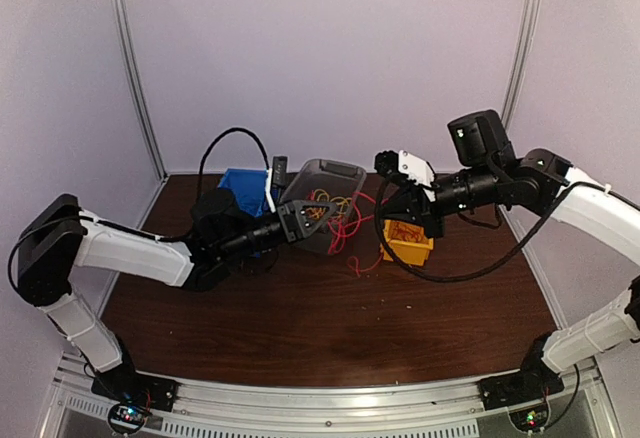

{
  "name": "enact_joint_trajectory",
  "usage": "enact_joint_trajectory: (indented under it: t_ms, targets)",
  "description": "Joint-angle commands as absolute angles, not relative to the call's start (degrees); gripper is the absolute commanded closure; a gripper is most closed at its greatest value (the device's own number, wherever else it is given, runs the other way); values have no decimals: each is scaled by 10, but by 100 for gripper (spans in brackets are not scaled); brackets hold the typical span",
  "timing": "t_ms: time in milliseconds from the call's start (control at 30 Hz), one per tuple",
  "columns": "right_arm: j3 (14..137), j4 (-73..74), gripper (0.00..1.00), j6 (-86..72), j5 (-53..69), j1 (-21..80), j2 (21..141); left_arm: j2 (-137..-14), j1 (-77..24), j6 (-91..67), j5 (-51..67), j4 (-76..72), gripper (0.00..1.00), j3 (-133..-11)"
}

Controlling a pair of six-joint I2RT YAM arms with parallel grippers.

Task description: Untangle the cables

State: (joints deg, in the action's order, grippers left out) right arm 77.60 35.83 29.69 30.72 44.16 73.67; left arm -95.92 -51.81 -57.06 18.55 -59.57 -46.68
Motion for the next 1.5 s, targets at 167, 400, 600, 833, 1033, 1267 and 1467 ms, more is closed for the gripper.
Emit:
enact_joint_trajectory:
  t_ms: [167, 400, 600, 833, 1033, 1267, 1467]
  targets:
    - [604, 297, 72, 307, 373, 321, 745, -670, -511, -295, -13, -237, 100, -573]
    - [610, 236, 47, 284, 450, 327, 795, -674, -511, -293, 0, -136, 100, -634]
    - [619, 137, 28, 265, 457, 396, 831, -683, -512, -299, 24, -148, 100, -654]
    - [663, 24, 25, 161, 493, 454, 894, -703, -516, -300, 40, -144, 100, -697]
    - [692, -73, 25, 77, 411, 452, 934, -716, -521, -303, 48, -138, 100, -730]
    - [703, -104, 39, 56, 428, 426, 944, -724, -523, -304, 59, -120, 100, -771]
    - [734, 121, 46, 205, 518, 425, 891, -720, -523, -302, 55, -111, 100, -777]
